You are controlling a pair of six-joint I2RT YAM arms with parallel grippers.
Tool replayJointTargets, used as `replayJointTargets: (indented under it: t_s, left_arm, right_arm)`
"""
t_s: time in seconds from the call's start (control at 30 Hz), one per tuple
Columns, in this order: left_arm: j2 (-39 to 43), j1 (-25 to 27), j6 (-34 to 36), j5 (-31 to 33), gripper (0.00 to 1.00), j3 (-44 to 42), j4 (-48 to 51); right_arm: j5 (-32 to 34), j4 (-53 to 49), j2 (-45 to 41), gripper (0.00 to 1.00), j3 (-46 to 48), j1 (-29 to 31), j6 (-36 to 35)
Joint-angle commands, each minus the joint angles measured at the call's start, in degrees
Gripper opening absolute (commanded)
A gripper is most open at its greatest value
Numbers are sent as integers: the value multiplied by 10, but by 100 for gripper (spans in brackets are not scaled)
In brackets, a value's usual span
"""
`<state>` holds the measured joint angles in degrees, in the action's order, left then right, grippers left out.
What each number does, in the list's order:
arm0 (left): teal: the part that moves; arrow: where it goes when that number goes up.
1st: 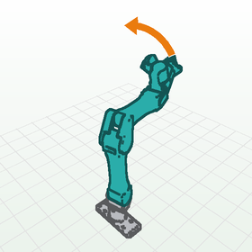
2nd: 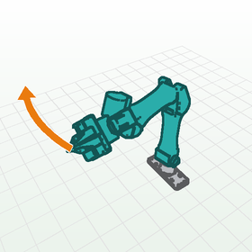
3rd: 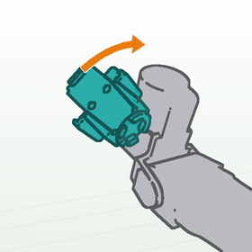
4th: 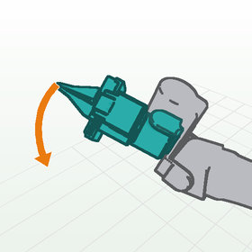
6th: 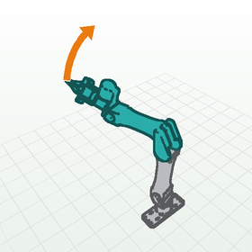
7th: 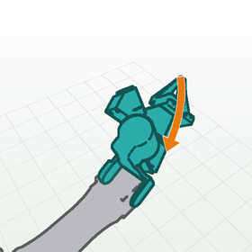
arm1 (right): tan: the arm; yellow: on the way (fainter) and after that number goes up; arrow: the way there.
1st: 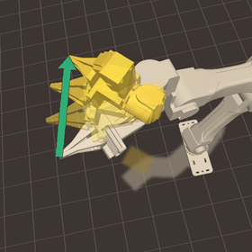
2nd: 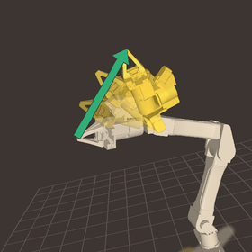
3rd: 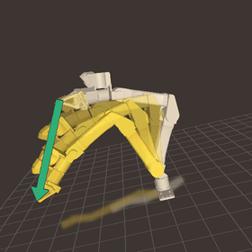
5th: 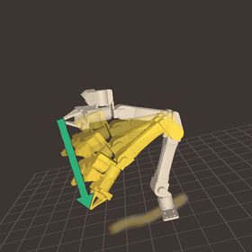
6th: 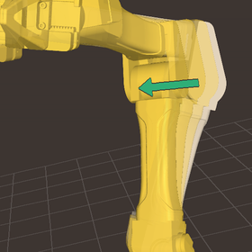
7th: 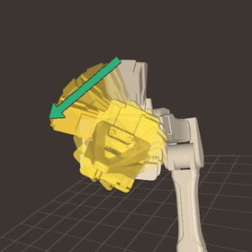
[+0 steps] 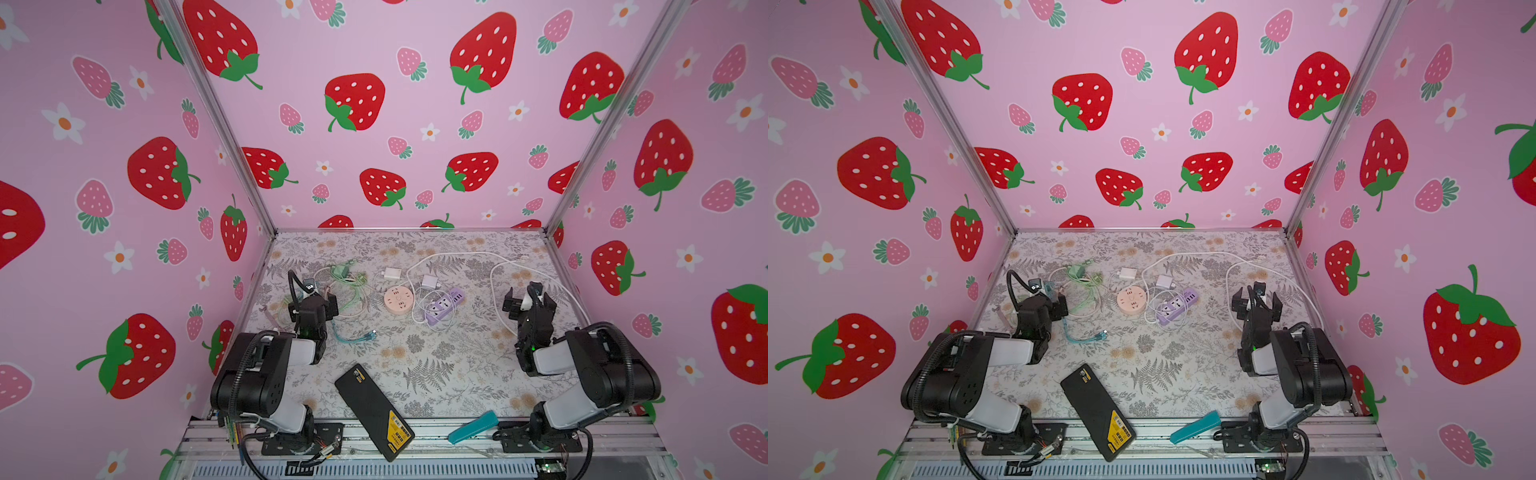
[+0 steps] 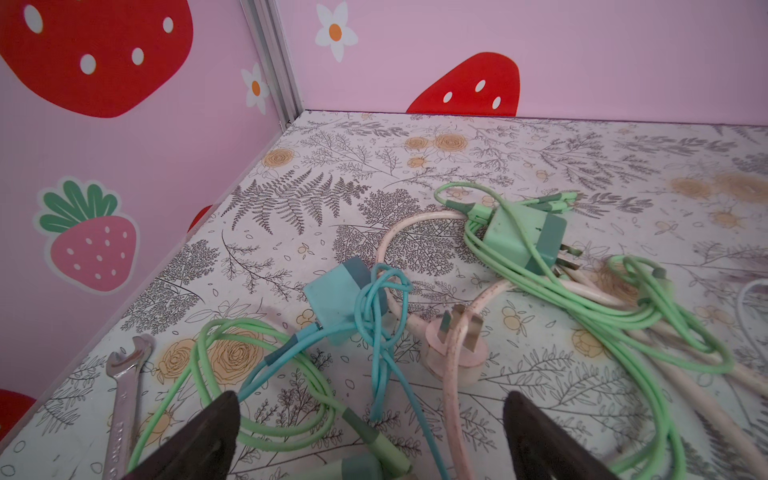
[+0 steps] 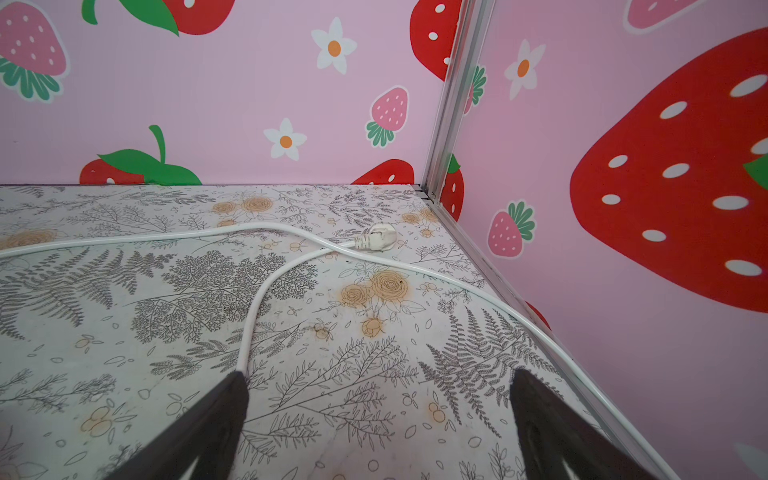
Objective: Pull the plug off the socket
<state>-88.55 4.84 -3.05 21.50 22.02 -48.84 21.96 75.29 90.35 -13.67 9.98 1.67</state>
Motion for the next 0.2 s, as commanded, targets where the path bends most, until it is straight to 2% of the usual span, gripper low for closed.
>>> replayJointTargets:
  t_s: [0.0,0.17]
  left_arm:
    - [-3,-6,-7,-11,99,21,10]
    - [-1,-24,-16,-47,99,26,25]
  right_arm:
    - [-2,-3,1,100,-3,-4,3]
    - [-2,-3,1,100,-3,-4,3]
